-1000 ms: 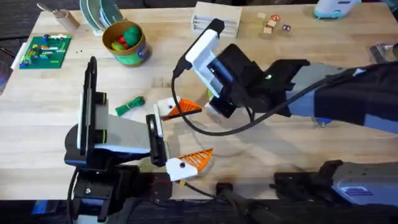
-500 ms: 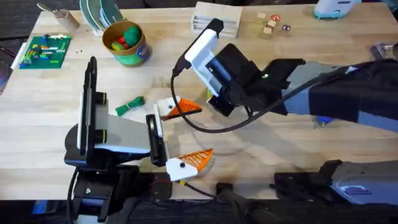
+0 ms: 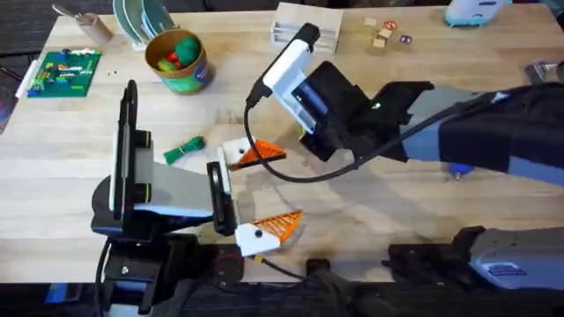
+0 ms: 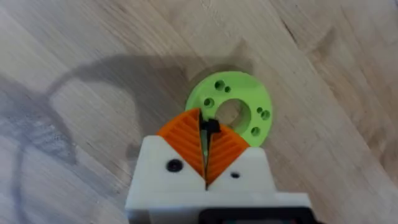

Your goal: Pick up the gripper from the table and insert it into the empty holder that is missing its gripper. Then pick up a screw, insert it into the mounting hole, and use the screwdriver to tighten it. Finally, clean up the table by picking up the vegetable and placing it into the bucket.

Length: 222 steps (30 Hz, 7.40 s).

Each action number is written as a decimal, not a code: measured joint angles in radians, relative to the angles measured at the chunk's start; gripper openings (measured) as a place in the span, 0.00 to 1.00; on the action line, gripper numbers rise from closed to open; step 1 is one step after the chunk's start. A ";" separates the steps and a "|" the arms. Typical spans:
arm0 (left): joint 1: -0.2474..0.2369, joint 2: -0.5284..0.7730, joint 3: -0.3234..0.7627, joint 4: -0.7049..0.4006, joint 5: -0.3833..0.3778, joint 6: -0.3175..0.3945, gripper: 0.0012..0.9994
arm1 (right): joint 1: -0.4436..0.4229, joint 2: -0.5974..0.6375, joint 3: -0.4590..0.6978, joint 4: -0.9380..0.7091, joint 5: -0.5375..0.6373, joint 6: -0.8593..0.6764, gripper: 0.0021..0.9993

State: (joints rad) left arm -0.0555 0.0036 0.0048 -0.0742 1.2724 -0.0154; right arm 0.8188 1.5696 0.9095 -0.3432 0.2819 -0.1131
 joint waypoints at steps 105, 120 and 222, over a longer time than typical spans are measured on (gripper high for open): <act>0.000 0.000 0.000 0.000 0.000 0.000 0.99 | 0.285 0.101 0.779 -0.684 -0.250 0.071 0.40; 0.000 0.000 0.000 -0.001 0.000 0.000 0.99 | 0.206 0.081 0.779 -0.668 -0.246 0.087 0.99; 0.000 0.000 0.000 0.000 -0.035 0.010 0.00 | -1.330 0.188 0.257 -0.431 -0.361 0.079 0.02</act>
State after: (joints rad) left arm -0.0555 0.0036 0.0048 -0.0742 1.2373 -0.0051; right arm -0.5110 1.7577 1.1664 -0.7738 -0.0795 -0.0338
